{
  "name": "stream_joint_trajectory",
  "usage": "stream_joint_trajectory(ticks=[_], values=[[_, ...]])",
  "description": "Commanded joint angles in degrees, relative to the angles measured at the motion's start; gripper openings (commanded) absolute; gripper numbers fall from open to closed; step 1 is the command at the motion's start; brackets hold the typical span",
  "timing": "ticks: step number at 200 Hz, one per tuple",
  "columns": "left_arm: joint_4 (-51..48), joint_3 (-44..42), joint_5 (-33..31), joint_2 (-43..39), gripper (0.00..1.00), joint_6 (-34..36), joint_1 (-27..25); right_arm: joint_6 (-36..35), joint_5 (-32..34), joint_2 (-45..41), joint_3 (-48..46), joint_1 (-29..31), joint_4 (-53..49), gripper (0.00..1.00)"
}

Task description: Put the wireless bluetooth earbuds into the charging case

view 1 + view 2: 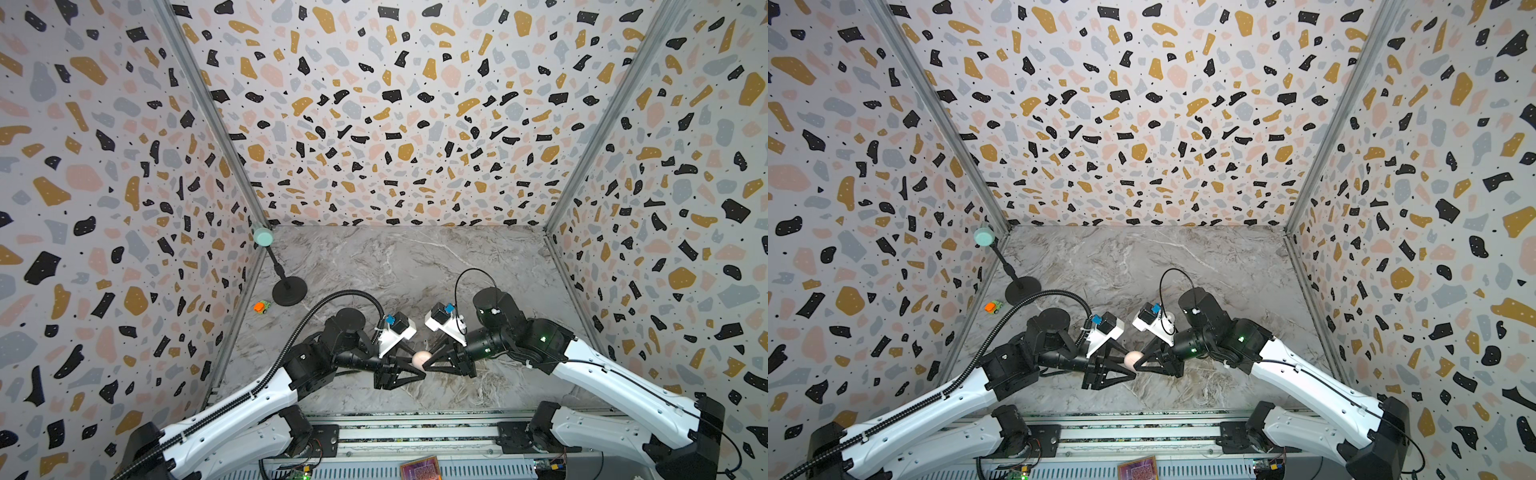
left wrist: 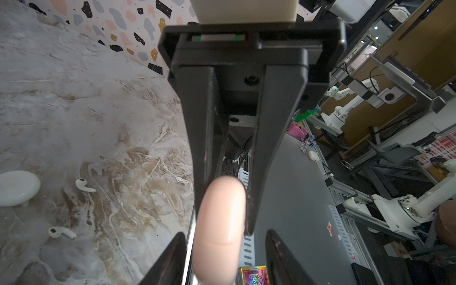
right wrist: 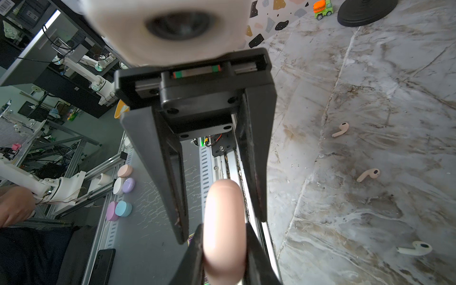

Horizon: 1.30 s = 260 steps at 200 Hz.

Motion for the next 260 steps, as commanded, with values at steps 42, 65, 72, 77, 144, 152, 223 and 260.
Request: stream_joint_trajectory(ticks=[42,65,72,77,144,152,223,260], values=[[2.7,-0.1,2.5,0.5,0.37,0.8,0.3,-0.4,-0.6,-0.2,1.3,0.4,-0.2,0.00],[2.7,0.0,2.8,1.1,0.34,0.9,0.4,-0.3,-0.5,-0.2,1.3,0.5,-0.2,0.00],[2.7,0.1,2.9,1.1,0.34,1.0,0.4,-0.3,-0.6,-0.1,1.4,0.6,-0.1,0.00],[2.7,0.1,3.0,1.1,0.33,1.0,0.4,-0.3,-0.6,-0.1,1.4,0.7,0.0,0.00],[3.0,-0.2,3.9,1.0,0.29,0.5,0.3,-0.1,0.9,-0.5,1.3,0.9,0.2,0.00],[3.1,0.0,4.0,1.0,0.29,0.6,0.4,-0.1,0.7,-0.3,1.3,0.9,0.3,0.00],[3.5,0.6,3.3,0.7,0.00,0.5,0.3,-0.2,2.3,0.6,1.2,1.9,0.6,0.00],[4.8,-0.6,-3.1,-2.0,0.00,-1.4,0.4,0.2,5.5,-1.1,1.2,1.9,0.5,0.48]])
